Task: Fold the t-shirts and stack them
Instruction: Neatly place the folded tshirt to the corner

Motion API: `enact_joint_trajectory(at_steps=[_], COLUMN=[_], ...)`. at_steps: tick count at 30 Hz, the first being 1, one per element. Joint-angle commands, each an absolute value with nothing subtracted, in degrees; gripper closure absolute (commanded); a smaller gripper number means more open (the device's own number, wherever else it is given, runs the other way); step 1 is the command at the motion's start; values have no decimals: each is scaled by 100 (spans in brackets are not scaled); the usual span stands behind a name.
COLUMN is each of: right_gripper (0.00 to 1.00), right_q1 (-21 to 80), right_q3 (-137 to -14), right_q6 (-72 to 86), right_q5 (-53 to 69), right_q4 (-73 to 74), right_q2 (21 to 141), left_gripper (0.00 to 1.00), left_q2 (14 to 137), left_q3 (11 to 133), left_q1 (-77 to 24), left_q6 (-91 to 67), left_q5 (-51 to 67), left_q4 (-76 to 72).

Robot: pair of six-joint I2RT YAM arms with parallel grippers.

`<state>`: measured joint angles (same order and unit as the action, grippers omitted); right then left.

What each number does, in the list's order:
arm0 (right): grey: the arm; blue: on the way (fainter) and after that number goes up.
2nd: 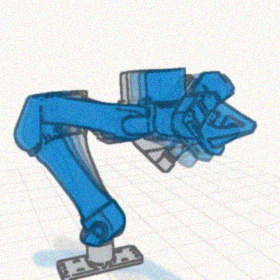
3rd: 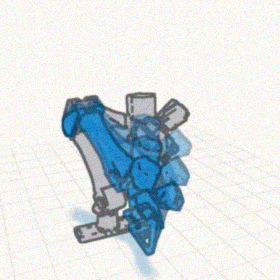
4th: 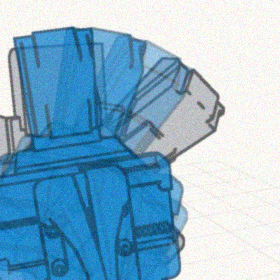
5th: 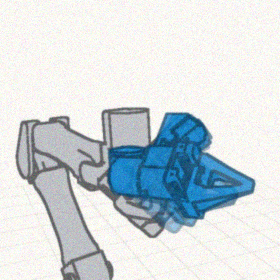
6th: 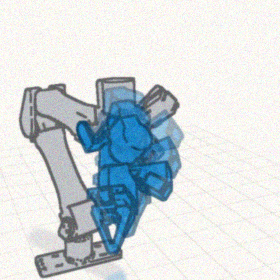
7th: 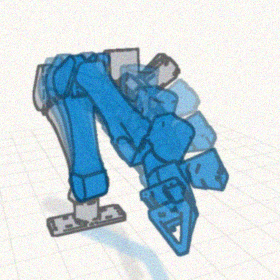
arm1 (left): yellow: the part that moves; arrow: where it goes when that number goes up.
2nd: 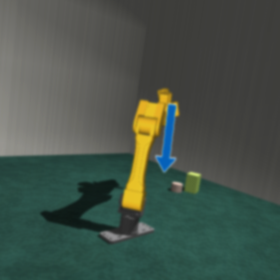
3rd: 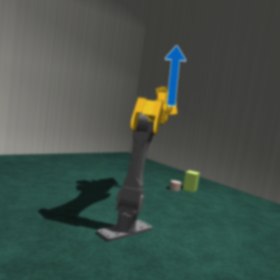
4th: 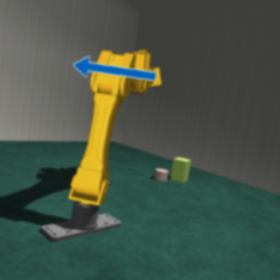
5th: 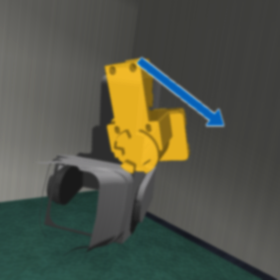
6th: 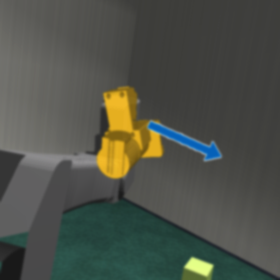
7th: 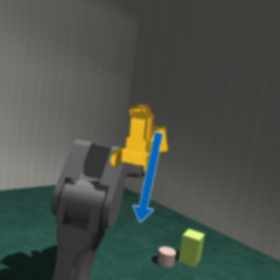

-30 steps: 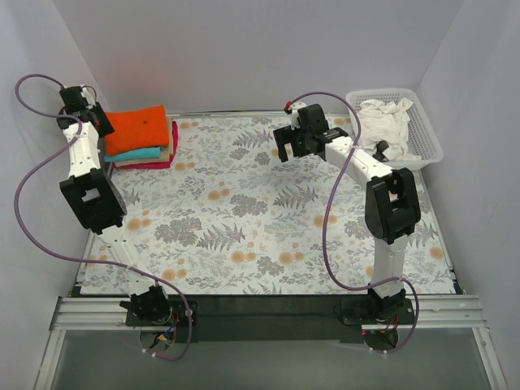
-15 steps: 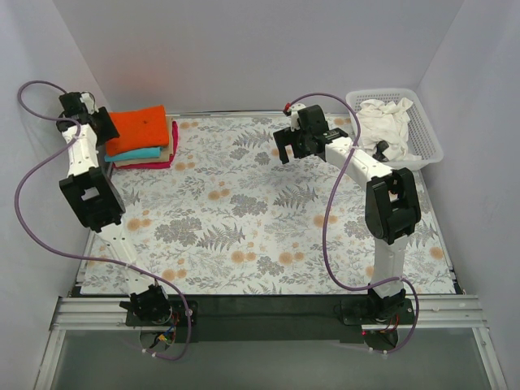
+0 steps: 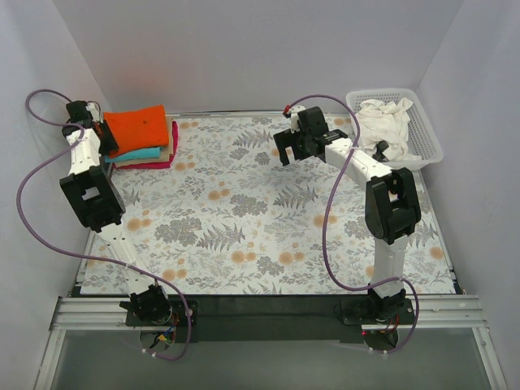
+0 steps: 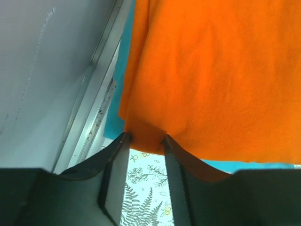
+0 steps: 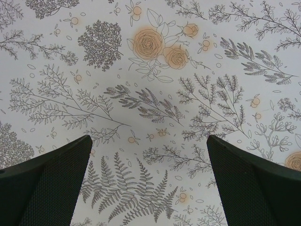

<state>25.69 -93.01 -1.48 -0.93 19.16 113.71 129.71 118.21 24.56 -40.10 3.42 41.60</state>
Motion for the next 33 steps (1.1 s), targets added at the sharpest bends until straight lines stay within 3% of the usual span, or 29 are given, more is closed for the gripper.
enact_joint_trajectory(at_steps=[1,7,8,28,30,33], right_gripper=[2,2,2,2,2,2], right_q1=[2593,2593,2593,2584,2593,2593], right_q3=[-9264,-9264,-9255,-9299,-9308,-9369], right_q6=[-167,-176,-184,-193,-237,-360], right_q5=[-105,-123,-132,-62,-44,113], right_q4=[1758,1749,1758,1758,1758,1775], right_q2=[11048,11039,11039,11048,11030,10978], left_gripper=[67,92,100,100,89,57], left_q2=[12612,12858,12893,13192,13254,13167], left_q3=[11856,12251,12322,12699,12892,13139], left_q1=[2470,2479,2487,2566,2566,2523], left_q6=[-3946,-3876,-3867,-3155,-3138,-3146], left_q5=[202,80,70,-721,-433,280], left_q4=[4043,4008,4034,3885,4165,4421])
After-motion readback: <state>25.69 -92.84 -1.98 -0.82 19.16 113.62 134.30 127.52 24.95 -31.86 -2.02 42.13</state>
